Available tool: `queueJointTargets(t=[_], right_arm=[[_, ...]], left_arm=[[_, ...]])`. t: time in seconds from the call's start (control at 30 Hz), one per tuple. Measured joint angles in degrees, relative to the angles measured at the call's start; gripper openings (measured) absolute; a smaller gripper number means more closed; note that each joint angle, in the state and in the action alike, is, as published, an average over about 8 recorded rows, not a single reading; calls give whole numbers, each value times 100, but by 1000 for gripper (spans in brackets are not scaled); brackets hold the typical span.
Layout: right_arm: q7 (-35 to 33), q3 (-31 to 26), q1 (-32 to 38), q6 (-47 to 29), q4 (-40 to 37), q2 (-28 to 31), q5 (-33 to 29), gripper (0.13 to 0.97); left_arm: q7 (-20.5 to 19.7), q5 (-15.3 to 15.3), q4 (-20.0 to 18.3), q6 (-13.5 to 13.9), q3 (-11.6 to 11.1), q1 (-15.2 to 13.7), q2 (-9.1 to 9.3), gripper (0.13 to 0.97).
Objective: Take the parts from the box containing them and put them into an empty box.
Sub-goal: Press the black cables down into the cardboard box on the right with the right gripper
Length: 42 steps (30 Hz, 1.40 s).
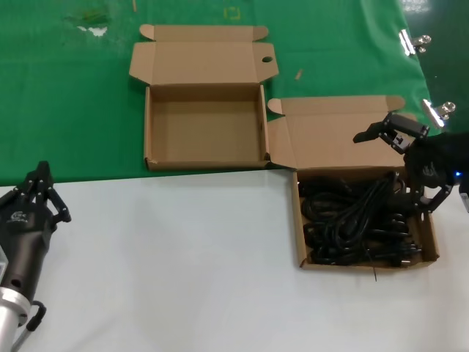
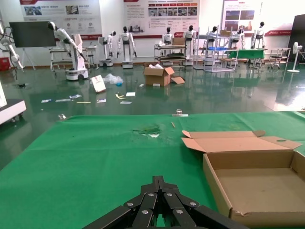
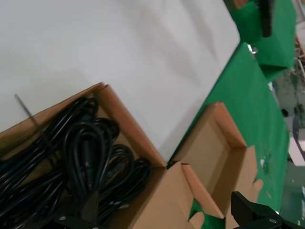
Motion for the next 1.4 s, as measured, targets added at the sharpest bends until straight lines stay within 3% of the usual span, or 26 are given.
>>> queueJointTargets(t=[0.77,1.1,1.4], right_arm=[[-2420,-274,979,31,-2688,-774,-421,966],[-2992,-183,1165,114,-3462,-991,-440,960],[-3243,-102,1221,142,-3752,-1063,-453,898]], left_arm=[[0,0,0,0,0,0,0,140],[0,0,0,0,0,0,0,140],[0,-1,0,0,0,0,0,140]])
